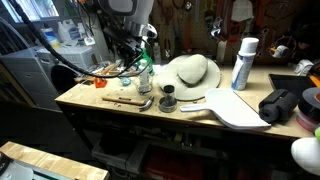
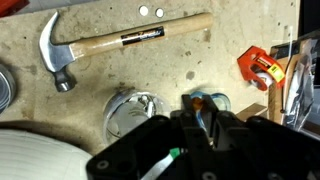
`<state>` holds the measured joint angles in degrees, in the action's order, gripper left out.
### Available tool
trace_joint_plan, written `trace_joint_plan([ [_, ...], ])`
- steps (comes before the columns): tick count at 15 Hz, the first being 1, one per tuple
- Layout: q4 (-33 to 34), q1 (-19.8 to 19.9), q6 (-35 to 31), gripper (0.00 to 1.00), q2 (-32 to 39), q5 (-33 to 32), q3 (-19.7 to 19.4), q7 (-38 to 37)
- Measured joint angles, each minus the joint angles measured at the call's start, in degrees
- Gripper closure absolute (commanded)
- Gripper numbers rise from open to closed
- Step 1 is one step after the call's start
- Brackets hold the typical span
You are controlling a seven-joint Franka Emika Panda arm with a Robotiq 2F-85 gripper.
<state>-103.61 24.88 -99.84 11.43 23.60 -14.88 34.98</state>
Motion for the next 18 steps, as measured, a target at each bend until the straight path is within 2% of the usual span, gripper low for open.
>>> trace_joint_plan([
  [7,-1.4,-2.2,-8.3,0.96,-0.1,-5.6,0.0,-4.2],
  [8,-1.5,-2.4,-8.7,0.60,-0.1,-6.0,0.0,-4.6],
  [9,-1.5,-2.6,-8.8,0.60,-0.1,-6.9,0.0,-5.1],
  [10,-1.5,-2.9,-8.8,0.54,-0.1,-8.1,0.0,-5.7],
  [16,-1.7,-3.9,-8.6,0.08,-0.1,-12.3,0.1,-7.2],
  [17,-1.6,-4.0,-7.9,0.02,-0.1,-12.4,0.1,-7.2],
  [18,-1.4,-4.0,-6.0,0.00,-0.1,-12.6,0.1,-7.1],
])
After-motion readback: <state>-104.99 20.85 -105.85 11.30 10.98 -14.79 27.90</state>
